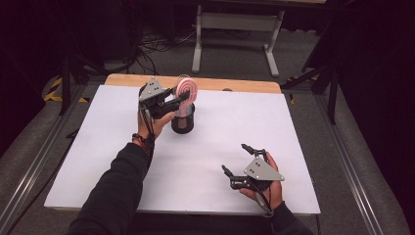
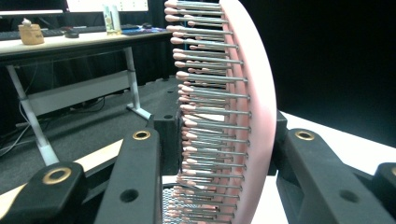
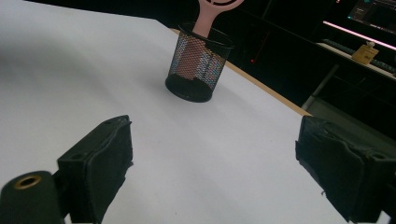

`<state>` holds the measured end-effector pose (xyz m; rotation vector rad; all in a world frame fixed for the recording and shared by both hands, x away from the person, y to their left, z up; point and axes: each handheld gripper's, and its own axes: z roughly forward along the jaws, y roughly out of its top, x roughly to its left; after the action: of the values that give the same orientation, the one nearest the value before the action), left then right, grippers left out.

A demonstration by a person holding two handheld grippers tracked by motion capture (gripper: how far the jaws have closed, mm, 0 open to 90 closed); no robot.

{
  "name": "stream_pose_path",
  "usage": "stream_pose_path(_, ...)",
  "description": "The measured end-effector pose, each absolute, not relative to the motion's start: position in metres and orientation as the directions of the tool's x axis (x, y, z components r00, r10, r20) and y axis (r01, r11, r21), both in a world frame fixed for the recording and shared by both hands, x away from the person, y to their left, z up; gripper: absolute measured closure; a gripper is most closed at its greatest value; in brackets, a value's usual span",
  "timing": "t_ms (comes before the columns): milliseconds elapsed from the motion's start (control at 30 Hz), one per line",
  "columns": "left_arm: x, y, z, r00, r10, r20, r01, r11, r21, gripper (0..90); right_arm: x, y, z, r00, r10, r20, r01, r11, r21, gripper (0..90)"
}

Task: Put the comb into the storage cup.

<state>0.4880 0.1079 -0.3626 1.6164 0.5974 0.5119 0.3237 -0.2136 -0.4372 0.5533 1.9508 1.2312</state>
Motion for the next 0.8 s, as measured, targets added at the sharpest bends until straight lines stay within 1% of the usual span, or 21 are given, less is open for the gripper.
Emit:
stream_pose_path(333, 0.489, 0.107, -0.367, 0.765, 0.644, -0.013, 0.099, -0.098, 0.990, 62.6, 0.324, -0.213, -0.438, -0.629, 0.686, -0.366, -0.028, 0.450, 0.893, 11.7)
stream_pose_path(500, 0.489, 0.105, -0.372, 0.772, 0.635, -0.006, 0.107, -0.121, 0.987, 62.4, 0.324, -0.213, -0.438, -0.630, 0.686, -0.364, -0.026, 0.449, 0.893, 11.7)
stream_pose_path(800, 0.489, 0.107, -0.378, 0.779, 0.626, -0.035, 0.118, -0.092, 0.989, 61.7, 0.324, -0.213, -0.439, -0.636, 0.681, -0.362, -0.022, 0.454, 0.891, 11.7)
